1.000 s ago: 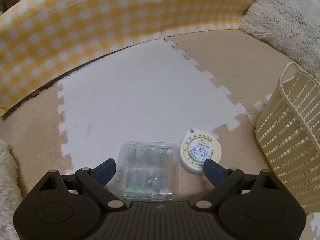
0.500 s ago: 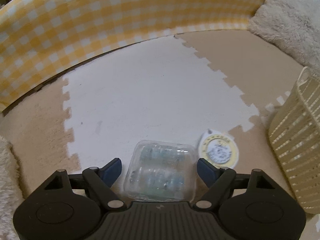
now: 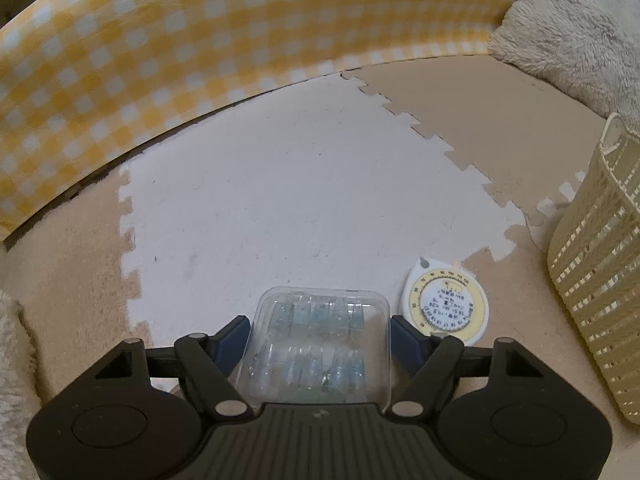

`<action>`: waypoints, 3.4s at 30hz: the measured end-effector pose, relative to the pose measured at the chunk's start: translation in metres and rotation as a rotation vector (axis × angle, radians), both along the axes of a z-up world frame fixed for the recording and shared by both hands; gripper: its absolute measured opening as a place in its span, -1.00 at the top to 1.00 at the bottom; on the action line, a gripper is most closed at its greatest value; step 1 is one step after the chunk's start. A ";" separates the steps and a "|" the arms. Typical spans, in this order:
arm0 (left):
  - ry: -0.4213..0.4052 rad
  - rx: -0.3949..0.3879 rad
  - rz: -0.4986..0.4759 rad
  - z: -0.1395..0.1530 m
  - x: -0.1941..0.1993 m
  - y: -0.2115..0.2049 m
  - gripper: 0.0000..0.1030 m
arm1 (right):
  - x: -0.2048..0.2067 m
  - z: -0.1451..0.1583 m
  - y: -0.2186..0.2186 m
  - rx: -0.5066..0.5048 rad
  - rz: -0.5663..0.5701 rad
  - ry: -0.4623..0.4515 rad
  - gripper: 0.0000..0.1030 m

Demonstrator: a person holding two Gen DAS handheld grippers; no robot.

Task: Organize rigid objects
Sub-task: 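Carry the blister pack over the basket with the left tool, then open the left tool and drop the blister pack into the basket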

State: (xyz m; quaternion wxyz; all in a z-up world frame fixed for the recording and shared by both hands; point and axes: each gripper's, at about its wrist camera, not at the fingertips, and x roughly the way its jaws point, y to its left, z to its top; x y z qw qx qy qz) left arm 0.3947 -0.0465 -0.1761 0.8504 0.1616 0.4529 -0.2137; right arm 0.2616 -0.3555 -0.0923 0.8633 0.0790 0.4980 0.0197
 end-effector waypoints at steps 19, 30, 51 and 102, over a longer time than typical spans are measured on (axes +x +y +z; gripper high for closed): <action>-0.067 -0.241 0.103 0.077 -0.039 -0.020 -0.46 | 0.000 -0.001 -0.003 0.022 -0.017 0.000 0.89; -0.087 -0.330 0.002 0.112 -0.101 -0.076 -0.46 | 0.000 -0.002 -0.008 0.058 -0.034 0.002 0.89; -0.001 -0.201 -0.395 0.051 -0.153 -0.163 -0.46 | -0.001 -0.001 -0.008 0.064 -0.039 0.005 0.88; -0.022 -0.181 -0.277 0.103 -0.159 -0.141 -0.93 | -0.005 -0.003 -0.011 0.068 -0.032 -0.017 0.88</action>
